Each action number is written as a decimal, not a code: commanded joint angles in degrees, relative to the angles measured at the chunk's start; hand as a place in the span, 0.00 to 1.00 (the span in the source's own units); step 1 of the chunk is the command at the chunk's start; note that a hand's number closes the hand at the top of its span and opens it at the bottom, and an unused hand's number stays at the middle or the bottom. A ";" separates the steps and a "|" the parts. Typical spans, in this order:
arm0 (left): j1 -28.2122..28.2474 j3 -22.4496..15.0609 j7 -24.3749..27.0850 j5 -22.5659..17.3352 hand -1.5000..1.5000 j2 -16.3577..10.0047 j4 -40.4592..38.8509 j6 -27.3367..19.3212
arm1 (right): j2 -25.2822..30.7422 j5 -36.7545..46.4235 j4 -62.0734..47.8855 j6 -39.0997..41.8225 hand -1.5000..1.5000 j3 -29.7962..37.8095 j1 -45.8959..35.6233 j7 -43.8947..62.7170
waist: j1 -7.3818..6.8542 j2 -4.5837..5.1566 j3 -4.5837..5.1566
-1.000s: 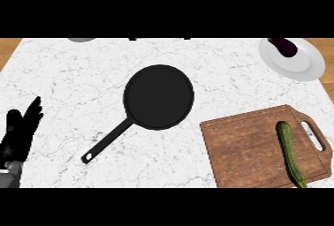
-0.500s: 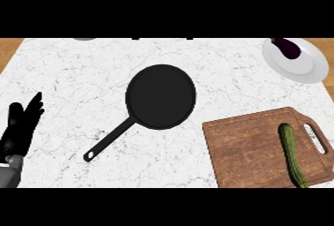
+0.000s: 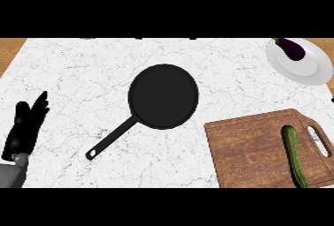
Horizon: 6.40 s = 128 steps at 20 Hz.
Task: Pick the squash from the cutting board and place it in the pan
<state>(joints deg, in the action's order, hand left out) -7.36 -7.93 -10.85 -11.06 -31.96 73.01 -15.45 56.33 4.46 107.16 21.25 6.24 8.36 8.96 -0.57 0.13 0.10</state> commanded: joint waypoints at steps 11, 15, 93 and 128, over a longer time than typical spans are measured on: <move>-0.38 4.38 2.09 3.81 0.50 3.07 -4.01 3.37 | -13.26 20.91 -1.15 1.19 0.00 -14.45 -2.48 7.94 | 0.64 -0.07 -0.10; -0.08 5.67 -0.83 4.84 0.50 4.42 -0.90 3.74 | -14.12 25.05 -4.39 3.22 0.00 -12.50 -4.71 6.55 | 0.62 -0.14 -0.10; -0.73 18.31 -2.29 16.23 0.50 10.65 1.49 15.41 | -56.32 61.17 -12.09 -28.91 1.00 -28.23 -33.23 39.17 | -0.74 0.17 -0.11; -7.94 13.90 -3.68 19.26 0.50 15.21 1.07 14.88 | -56.33 7.03 -79.65 -66.08 0.00 -21.67 -61.74 -0.72 | -8.09 2.64 -0.34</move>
<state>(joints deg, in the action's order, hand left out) -13.92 5.99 -14.37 8.34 -16.88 74.71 -0.79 0.00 15.46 28.45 -42.04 -15.87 -52.89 12.30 -8.13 2.51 -0.23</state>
